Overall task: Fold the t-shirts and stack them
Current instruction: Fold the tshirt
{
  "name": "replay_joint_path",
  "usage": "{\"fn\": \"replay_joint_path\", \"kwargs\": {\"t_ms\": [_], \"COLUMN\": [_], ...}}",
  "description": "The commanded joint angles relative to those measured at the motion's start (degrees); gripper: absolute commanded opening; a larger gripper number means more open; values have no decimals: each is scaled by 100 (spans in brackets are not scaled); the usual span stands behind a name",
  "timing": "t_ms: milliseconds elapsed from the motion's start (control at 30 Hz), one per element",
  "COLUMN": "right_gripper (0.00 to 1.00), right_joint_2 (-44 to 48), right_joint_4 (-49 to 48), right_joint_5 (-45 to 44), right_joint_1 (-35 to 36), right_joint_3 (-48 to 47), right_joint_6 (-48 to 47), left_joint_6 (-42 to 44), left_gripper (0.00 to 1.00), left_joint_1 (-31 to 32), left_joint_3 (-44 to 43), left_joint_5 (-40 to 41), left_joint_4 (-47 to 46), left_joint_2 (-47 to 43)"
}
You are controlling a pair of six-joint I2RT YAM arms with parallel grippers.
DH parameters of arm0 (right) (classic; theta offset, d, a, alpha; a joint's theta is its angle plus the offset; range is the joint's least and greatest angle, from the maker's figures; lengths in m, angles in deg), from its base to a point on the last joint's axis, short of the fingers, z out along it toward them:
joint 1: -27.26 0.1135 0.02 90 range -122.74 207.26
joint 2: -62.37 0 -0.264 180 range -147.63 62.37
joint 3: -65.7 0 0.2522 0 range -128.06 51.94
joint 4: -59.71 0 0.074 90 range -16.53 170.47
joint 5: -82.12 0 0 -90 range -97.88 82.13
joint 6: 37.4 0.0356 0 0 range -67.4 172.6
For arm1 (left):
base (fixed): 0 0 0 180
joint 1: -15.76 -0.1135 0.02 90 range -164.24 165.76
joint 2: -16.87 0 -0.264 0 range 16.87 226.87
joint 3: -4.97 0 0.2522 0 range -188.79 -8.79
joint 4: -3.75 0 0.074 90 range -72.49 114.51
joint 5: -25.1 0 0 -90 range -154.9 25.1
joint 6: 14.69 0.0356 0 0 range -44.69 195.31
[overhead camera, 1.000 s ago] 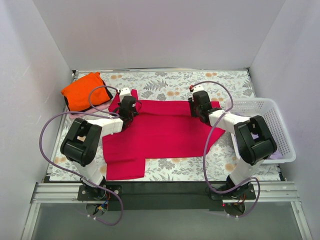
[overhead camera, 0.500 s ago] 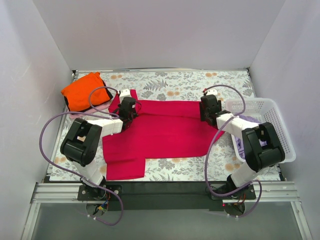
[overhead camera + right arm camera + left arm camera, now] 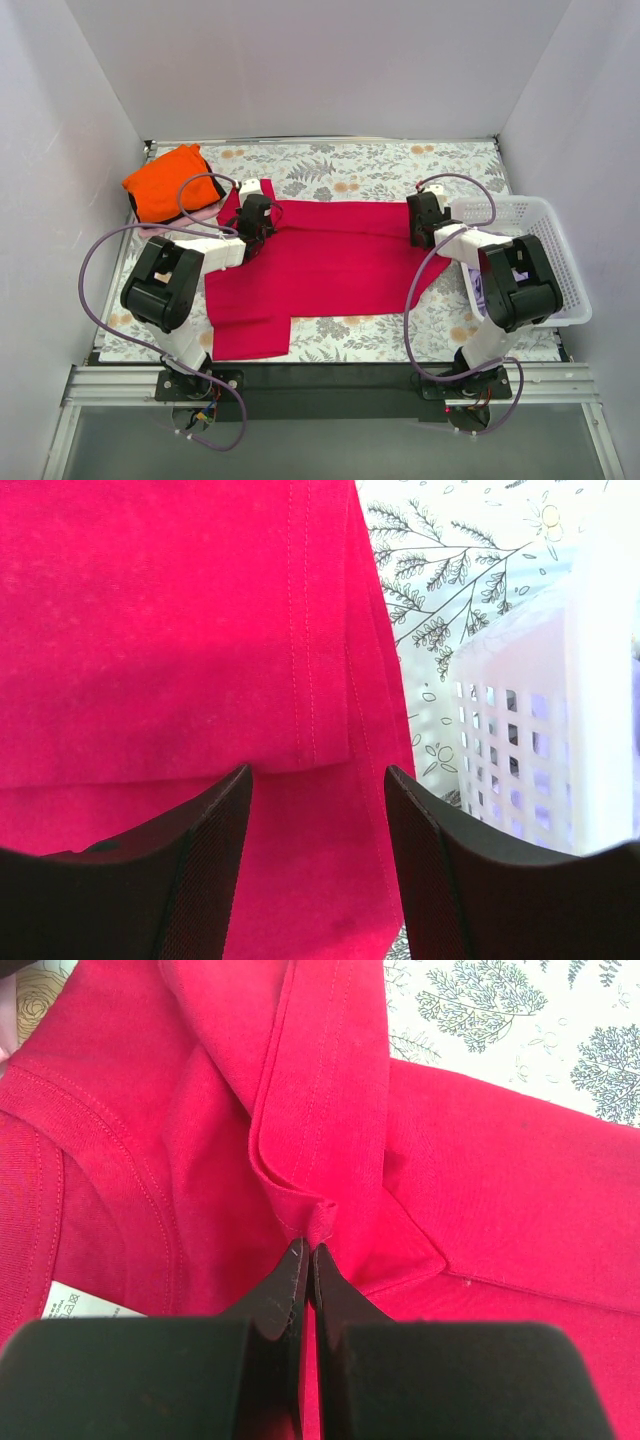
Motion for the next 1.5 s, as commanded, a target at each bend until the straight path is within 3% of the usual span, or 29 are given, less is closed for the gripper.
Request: {"fn": "replay_joint_path", "kwargs": {"t_ms": [0, 233, 633, 733, 800, 833, 1467], "right_gripper": [50, 46, 29, 19, 3, 1, 1], "right_joint_2": [-152, -310, -654, -697, -706, -698, -109], "right_joint_4": [-30, -21, 110, 146, 154, 163, 251], "right_joint_5": [-139, -52, 361, 405, 406, 353, -851], "right_joint_1": [-46, -134, -310, -336, -328, -336, -284], "right_joint_3": [-239, -405, -757, -783, -810, -819, -775], "right_joint_6": [129, 138, 15, -2, -11, -20, -257], "left_joint_6": [-21, -21, -3, 6, 6, 6, -38], "left_gripper": [0, 0, 0, 0, 0, 0, 0], "left_joint_1": [-19, -19, -19, -19, -19, -19, 16], "left_joint_3": [52, 52, 78, 78, 78, 78, 52], "left_joint_5": [-28, -37, -2, 7, -2, -11, -99], "left_joint_4": [-1, -18, -10, -10, -10, -10, -9], "left_joint_2": [-250, -206, -250, -250, -258, -250, -267]}}
